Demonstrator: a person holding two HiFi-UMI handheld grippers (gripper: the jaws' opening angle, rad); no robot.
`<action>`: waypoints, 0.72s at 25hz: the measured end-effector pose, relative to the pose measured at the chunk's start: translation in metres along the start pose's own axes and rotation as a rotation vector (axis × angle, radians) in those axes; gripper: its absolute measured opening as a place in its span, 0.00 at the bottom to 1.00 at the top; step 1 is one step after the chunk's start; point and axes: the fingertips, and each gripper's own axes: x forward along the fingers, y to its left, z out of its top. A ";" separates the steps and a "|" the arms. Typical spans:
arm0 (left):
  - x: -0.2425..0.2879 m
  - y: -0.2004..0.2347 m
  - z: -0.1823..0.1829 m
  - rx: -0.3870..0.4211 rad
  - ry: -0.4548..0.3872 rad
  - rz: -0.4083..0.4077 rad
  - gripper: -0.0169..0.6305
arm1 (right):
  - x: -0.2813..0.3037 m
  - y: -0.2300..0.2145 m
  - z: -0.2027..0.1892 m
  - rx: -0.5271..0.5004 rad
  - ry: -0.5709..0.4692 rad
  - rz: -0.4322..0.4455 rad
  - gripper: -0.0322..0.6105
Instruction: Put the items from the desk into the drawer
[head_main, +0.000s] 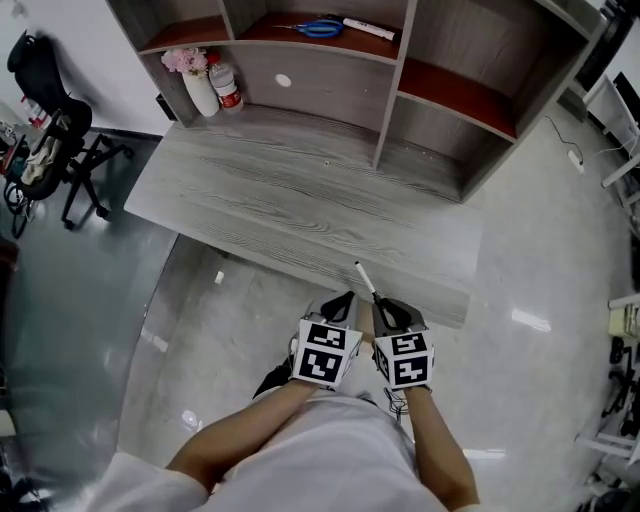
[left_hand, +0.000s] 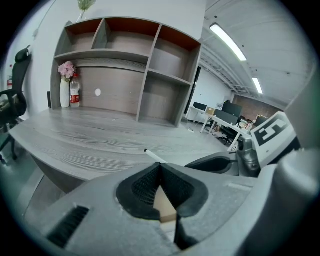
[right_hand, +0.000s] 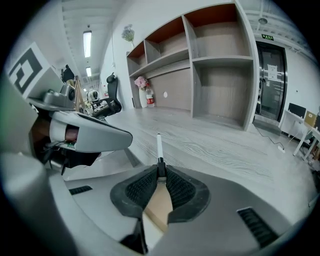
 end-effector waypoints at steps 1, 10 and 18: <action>-0.001 -0.004 -0.004 -0.003 0.002 0.004 0.03 | -0.004 0.000 -0.003 -0.003 -0.003 0.003 0.12; -0.018 -0.016 -0.036 -0.061 -0.016 0.058 0.03 | -0.026 0.012 -0.034 -0.027 0.001 0.046 0.12; -0.039 -0.016 -0.065 -0.115 -0.008 0.105 0.03 | -0.031 0.033 -0.063 -0.048 0.027 0.093 0.12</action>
